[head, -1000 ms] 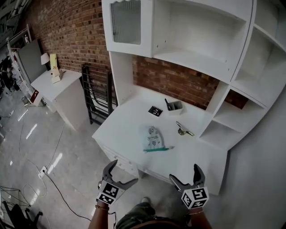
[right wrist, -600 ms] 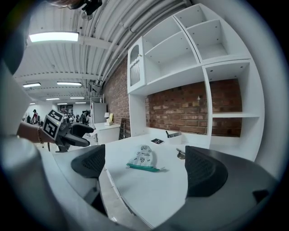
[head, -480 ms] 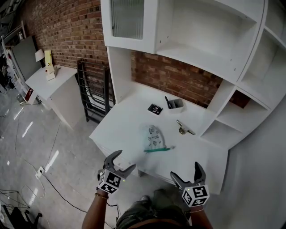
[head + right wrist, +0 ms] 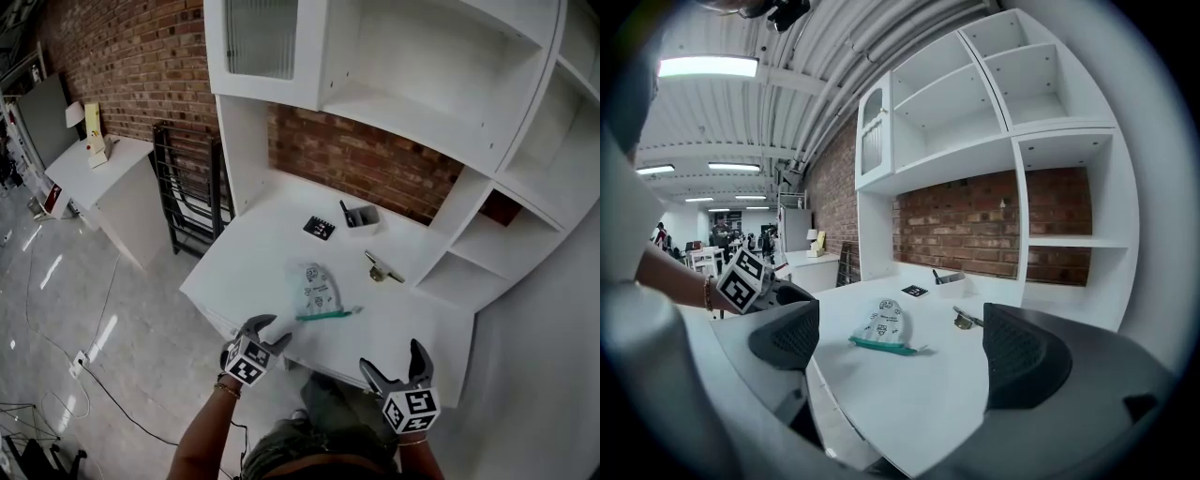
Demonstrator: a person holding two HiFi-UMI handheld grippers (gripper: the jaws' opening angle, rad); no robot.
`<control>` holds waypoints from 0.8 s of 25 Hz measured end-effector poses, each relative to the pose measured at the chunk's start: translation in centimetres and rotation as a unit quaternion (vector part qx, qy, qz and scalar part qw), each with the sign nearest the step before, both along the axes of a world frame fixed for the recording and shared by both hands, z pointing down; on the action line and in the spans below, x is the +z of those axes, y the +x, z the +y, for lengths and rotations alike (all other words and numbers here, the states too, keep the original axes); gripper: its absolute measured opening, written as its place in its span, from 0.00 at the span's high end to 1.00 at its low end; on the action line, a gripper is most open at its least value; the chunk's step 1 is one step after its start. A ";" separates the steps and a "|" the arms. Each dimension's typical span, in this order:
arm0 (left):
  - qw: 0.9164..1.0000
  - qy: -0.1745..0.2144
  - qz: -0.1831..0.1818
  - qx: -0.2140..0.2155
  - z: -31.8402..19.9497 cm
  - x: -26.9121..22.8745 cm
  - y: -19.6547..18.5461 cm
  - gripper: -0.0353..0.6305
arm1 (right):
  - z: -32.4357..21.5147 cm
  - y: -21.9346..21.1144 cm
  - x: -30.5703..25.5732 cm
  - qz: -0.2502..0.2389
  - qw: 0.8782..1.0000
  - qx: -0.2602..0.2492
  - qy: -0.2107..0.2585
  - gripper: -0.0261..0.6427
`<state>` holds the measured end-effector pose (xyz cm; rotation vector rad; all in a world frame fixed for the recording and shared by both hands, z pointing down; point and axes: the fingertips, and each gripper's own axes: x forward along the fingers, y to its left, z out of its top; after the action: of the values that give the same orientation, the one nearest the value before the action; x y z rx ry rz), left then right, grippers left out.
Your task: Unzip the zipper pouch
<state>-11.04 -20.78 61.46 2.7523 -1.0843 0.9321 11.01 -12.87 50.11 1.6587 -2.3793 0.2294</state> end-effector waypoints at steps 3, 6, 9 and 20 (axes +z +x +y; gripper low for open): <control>0.998 -0.029 -0.045 0.015 -1.0 2.9 0.7 0.63 | -0.8 0.8 0.7 -0.001 1.000 0.008 -0.011 0.15; 0.997 -0.045 -0.065 0.022 -2.3 4.6 1.4 0.66 | -1.7 1.5 1.0 -0.001 1.000 0.014 -0.014 0.16; 0.995 -0.044 -0.082 0.035 -3.7 5.3 2.4 0.72 | -2.8 2.1 1.1 0.001 1.000 0.017 -0.018 0.16; 0.981 -0.082 -0.148 0.092 -6.2 9.2 3.9 0.77 | -5.8 4.1 2.0 0.005 0.999 0.024 -0.036 0.16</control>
<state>-7.14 -27.01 70.70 2.6705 -0.7461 1.4223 15.14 -18.69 52.09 1.6814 -2.2980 0.3099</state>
